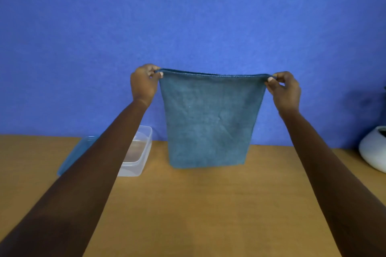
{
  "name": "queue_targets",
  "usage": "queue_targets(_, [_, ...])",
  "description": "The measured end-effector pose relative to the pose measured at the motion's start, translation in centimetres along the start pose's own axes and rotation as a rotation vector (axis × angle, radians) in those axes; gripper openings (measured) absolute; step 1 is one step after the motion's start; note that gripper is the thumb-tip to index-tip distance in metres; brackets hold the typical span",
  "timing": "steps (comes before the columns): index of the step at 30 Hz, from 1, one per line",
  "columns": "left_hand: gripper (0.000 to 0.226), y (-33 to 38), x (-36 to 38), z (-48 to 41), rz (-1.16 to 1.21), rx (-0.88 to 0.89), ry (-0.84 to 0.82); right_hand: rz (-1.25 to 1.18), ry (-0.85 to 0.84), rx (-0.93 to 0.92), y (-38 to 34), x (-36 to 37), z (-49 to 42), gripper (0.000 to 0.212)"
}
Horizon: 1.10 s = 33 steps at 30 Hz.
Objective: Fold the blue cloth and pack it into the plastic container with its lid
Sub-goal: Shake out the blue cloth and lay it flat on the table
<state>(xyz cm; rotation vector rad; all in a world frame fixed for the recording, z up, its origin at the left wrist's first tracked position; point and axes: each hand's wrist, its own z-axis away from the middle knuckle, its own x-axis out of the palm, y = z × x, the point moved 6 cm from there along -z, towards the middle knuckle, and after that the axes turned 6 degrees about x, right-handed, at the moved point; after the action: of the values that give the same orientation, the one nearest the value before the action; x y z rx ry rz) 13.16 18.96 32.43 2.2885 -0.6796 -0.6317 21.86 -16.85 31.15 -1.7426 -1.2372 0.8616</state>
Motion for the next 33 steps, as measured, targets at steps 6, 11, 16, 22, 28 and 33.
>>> queue_targets(6, [0.015,-0.1,-0.4,2.0,0.05,0.16,0.021,-0.122,-0.074,0.007,0.6,-0.5,1.3,0.025])
queue_targets(11, [0.018,-3.1,0.0,6.1,0.169,-0.008,-0.183,-0.026,-0.366,0.264,5.0,-1.7,4.2,0.022])
queue_targets(16, [0.018,-5.4,0.7,11.6,0.537,-0.446,-0.778,0.021,-0.764,0.624,9.3,-3.5,8.2,0.024])
queue_targets(22, [0.017,-8.2,0.2,19.0,0.289,-0.814,-1.469,0.436,-1.181,0.919,12.8,-5.3,13.4,0.018])
queue_targets(28, [0.022,-10.6,0.4,21.2,0.11,-0.81,-1.426,0.521,-1.147,0.945,15.6,-4.3,15.2,0.007])
queue_targets(33, [0.021,-11.8,2.0,20.9,0.395,-0.826,-0.841,0.374,-0.795,0.76,17.3,-3.0,13.9,0.012])
